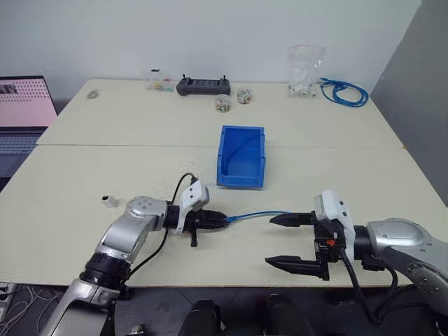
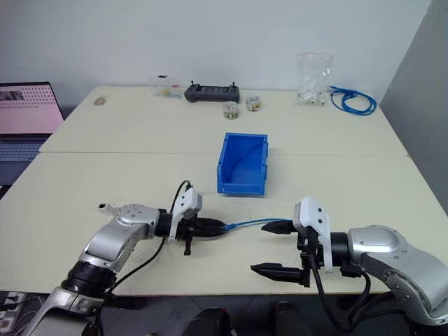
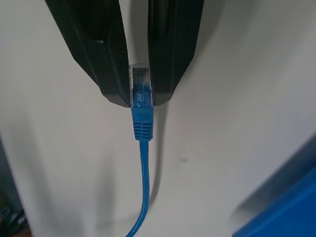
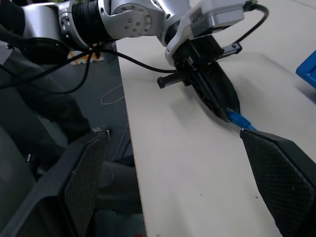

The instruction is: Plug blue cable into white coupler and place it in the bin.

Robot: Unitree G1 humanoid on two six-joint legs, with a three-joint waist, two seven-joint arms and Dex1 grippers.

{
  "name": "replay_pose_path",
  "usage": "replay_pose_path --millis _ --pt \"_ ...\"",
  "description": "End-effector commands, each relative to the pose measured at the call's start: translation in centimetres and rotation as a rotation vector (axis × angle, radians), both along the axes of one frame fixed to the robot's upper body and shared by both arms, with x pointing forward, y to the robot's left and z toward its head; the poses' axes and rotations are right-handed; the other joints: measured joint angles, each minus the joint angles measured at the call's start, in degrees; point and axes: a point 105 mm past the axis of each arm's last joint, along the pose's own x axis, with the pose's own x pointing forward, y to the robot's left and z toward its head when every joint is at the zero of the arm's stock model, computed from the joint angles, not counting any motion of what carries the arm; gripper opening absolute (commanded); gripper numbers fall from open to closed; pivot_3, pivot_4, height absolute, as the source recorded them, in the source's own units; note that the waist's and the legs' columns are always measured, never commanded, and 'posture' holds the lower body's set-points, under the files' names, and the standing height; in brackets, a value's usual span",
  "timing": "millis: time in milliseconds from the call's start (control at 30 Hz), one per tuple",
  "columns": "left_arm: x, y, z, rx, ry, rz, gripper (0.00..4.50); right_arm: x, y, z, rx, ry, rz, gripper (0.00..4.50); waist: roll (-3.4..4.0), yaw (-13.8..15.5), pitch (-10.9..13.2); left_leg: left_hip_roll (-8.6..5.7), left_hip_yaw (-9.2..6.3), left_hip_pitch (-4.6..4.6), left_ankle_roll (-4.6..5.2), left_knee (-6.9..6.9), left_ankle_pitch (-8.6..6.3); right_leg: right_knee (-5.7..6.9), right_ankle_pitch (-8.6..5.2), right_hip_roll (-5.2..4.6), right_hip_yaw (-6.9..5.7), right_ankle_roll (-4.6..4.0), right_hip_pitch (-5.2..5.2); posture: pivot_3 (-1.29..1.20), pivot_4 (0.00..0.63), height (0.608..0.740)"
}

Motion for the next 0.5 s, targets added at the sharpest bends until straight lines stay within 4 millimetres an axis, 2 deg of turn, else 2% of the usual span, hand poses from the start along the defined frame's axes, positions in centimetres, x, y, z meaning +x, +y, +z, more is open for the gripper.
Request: replay_pose_path --millis 33,133,233,400,500 --pt "-0.3 -0.9 3.8 -0.109 0.015 -0.019 0.24 -0.8 -0.4 0.4 0.008 0.011 -0.035 4.5 -0.03 -0.14 0.02 0.0 0.01 0.0 0.0 0.0 0.0 0.0 0.0 0.0 0.01 0.0 0.0 0.0 0.15 0.74" --pt "-0.1 -1.4 5.9 -0.21 0.063 0.006 0.24 -1.1 -0.8 0.1 0.025 0.046 -0.08 4.5 -0.09 -0.06 0.07 -0.01 -0.01 -0.04 0.0 0.0 0.0 -0.03 0.0 -0.01 -0.02 0.0 0.0 0.0 0.15 0.74" --pt "0.0 -2.0 7.9 -0.323 0.113 0.03 0.24 -0.4 -0.6 0.5 0.086 0.053 -0.126 4.5 -0.13 -0.14 0.09 -0.02 0.0 -0.05 0.0 0.04 0.0 -0.03 0.01 -0.02 -0.01 0.01 0.0 0.0 0.15 0.74" --pt "-0.9 -2.9 11.0 -0.476 0.24 0.008 0.24 1.8 0.1 2.0 0.236 0.068 -0.202 4.5 -0.18 -0.34 0.14 0.0 -0.01 -0.04 -0.01 0.04 0.0 -0.02 0.01 -0.01 0.0 0.02 -0.01 0.0 0.15 0.74" --pt "-1.9 -3.2 11.5 -0.517 0.312 -0.015 0.24 2.3 0.9 3.4 0.348 0.092 -0.204 4.5 -0.17 -0.37 0.15 -0.01 0.0 -0.04 -0.02 0.02 0.01 -0.03 0.01 -0.01 0.02 0.02 -0.01 0.0 0.15 0.74"
